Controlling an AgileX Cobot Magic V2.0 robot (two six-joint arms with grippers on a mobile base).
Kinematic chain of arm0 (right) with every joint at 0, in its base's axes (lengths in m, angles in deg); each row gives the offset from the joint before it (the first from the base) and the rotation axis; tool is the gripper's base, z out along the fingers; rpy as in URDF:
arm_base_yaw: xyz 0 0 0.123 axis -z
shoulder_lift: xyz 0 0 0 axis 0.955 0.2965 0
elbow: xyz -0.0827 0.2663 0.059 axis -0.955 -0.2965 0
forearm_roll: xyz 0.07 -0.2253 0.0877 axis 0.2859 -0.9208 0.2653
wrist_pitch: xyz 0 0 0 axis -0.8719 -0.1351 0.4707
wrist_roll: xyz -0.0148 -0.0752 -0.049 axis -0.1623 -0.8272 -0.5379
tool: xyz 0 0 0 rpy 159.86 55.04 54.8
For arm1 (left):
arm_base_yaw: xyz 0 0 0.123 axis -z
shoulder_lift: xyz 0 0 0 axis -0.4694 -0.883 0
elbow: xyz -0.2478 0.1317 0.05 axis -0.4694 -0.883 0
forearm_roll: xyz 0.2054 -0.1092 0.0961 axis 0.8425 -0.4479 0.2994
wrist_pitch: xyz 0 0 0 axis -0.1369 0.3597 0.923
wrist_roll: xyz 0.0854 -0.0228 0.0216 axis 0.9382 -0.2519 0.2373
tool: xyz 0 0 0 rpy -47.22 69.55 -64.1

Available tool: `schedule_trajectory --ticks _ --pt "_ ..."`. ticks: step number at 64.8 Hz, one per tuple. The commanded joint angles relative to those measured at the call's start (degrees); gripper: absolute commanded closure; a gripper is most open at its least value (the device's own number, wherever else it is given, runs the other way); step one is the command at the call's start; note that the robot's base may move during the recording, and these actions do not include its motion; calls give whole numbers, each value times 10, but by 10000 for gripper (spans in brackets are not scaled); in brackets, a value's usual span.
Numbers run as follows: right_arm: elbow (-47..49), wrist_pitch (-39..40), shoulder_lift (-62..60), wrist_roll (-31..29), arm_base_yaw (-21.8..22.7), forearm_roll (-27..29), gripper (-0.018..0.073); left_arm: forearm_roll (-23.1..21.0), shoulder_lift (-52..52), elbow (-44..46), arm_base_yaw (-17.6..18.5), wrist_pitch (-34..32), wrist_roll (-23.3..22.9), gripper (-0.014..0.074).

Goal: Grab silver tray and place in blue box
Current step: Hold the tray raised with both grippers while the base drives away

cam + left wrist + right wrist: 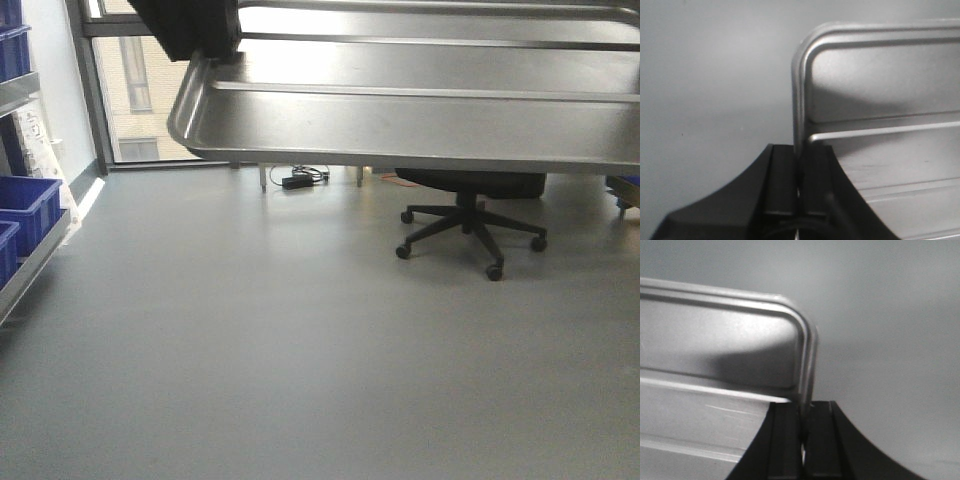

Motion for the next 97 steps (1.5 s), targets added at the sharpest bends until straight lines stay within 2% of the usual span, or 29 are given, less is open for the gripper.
schedule_trajectory --ticks 1,97 --pt "18 6 -15 -9 2 -29 502 32 24 17 2 9 4 701" --pt "18 2 -15 -9 2 -29 502 31 24 17 2 9 4 701"
